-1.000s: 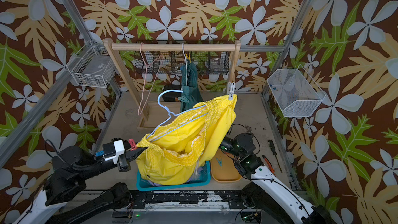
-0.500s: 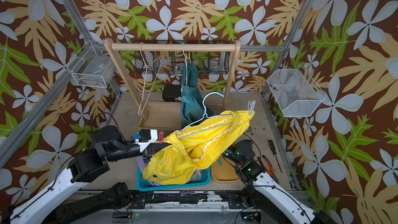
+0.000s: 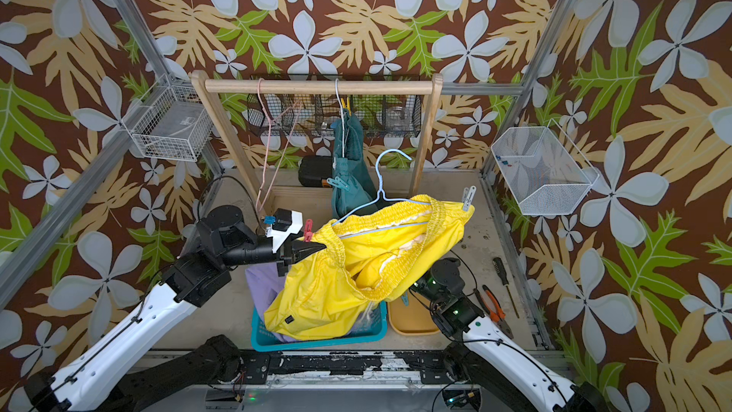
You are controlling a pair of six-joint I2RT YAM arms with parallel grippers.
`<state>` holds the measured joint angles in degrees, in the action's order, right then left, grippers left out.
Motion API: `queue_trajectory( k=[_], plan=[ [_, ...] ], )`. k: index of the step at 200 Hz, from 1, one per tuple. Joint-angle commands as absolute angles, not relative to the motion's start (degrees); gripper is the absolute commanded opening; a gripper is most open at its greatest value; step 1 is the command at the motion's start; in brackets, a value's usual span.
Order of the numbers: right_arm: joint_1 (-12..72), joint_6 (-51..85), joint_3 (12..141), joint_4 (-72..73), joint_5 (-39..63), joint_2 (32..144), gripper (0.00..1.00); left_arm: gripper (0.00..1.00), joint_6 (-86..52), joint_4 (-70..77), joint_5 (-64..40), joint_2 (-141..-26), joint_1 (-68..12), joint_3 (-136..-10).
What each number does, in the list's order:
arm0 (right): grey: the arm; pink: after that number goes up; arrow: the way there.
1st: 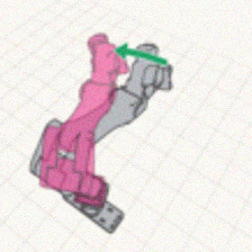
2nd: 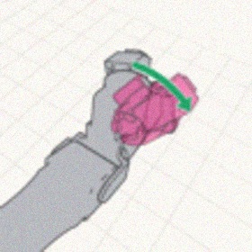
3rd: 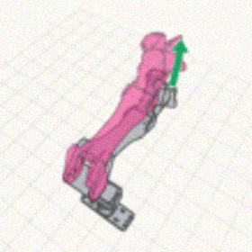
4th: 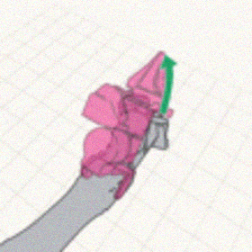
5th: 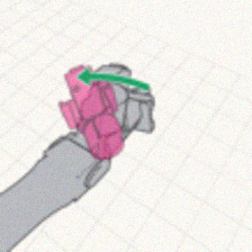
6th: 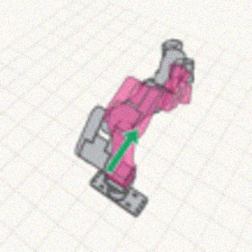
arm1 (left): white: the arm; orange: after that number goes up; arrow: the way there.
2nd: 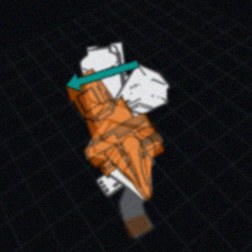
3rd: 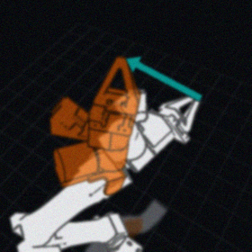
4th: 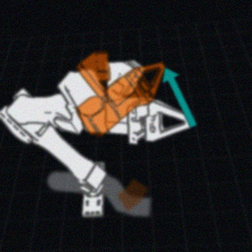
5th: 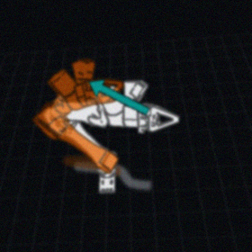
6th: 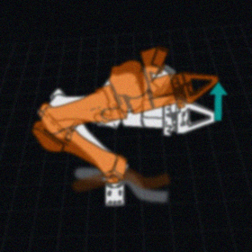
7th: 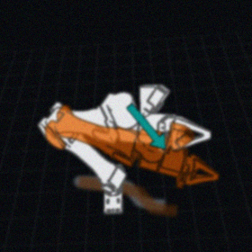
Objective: Remove the clothespins securing shorts to the hanger
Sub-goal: Adjust the shorts in the basket.
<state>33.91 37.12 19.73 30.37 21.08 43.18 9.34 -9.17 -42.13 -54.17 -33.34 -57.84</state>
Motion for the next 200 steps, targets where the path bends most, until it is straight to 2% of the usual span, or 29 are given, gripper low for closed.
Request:
queue_trajectory(
  k=[1, 26, 57, 122, 156, 200],
  plan=[
    [34.31, 37.81, 19.59, 34.90, 22.05, 44.39, 0.95, 0.00, 4.40, -1.37, -44.74, -52.37, -30.25, -55.24],
    [36.40, 37.86, 19.58, 35.75, 20.82, 45.75, 0.95, 0.00, 0.77, -2.77, -43.61, -48.62, -27.96, -51.80],
    [41.44, 36.09, 20.28, 36.12, 16.71, 48.39, 0.95, 0.00, 0.76, -9.07, -37.16, -40.52, -27.99, -46.64],
    [50.52, 35.65, 23.99, 43.03, 11.90, 61.91, 0.94, 0.00, 1.81, -16.79, -27.50, -27.84, -27.95, -44.16],
    [50.90, 36.42, 24.90, 46.04, 10.93, 66.97, 0.94, 0.00, 4.85, -18.91, -23.05, -24.94, -27.95, -43.85],
    [47.85, 31.86, 25.01, 35.96, 6.72, 60.42, 0.97, 0.00, 6.94, -19.48, -17.31, -23.73, -27.95, -45.15]
  ],
)
